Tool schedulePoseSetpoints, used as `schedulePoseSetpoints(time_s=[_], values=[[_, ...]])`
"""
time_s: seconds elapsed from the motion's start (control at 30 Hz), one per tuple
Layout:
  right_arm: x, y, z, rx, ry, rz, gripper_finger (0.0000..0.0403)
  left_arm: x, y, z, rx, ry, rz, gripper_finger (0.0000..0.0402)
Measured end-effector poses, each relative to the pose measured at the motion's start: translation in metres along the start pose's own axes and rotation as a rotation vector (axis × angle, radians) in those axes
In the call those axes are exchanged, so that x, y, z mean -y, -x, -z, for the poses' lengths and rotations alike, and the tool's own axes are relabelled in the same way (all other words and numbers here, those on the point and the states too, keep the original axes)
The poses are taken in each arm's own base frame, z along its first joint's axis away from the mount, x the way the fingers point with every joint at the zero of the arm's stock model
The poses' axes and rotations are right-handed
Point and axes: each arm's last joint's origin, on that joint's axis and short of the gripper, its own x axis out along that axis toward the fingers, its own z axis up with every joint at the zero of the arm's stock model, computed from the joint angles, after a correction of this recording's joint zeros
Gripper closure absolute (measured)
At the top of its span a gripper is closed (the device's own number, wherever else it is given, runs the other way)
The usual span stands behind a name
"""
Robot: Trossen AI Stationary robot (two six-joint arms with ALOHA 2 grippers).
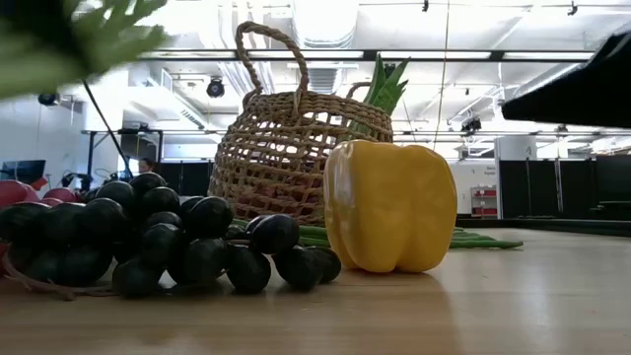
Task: Build produce basket
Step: Put the green celery into the brown basket
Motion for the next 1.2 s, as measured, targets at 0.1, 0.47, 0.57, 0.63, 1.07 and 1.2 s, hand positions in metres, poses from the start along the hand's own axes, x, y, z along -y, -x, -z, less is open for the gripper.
schedulePoseSetpoints(time_s=[0.1, 0.47, 0.57, 0.63, 1.07, 1.2], values=[[-0.003, 0.0, -0.008, 0.006, 0.0, 0.0, 0.0182, 0.025, 0.001, -0.034, 0.224, -0.13, 0.186, 0.0364], [-0.012, -0.002, -0.031, 0.028, 0.007, 0.022, 0.0182, 0.039, -0.001, -0.16, 1.084, -0.671, -0.079, 0.0364], [-0.014, -0.002, -0.033, 0.03, -0.004, 0.021, 0.0182, 0.022, -0.004, -0.2, 1.146, -0.725, -0.196, 0.0364], [-0.014, -0.002, -0.033, 0.03, -0.004, 0.021, 0.0182, 0.006, -0.006, -0.226, 1.156, -0.784, -0.203, 0.0364], [-0.014, -0.003, -0.033, 0.029, -0.023, 0.02, 0.0182, -0.133, -0.08, -0.282, 0.656, -0.923, -0.512, 0.0364], [-0.013, -0.003, -0.033, 0.028, -0.019, 0.02, 0.0182, -0.153, -0.105, -0.267, 0.56, -0.906, -0.53, 0.0364]])
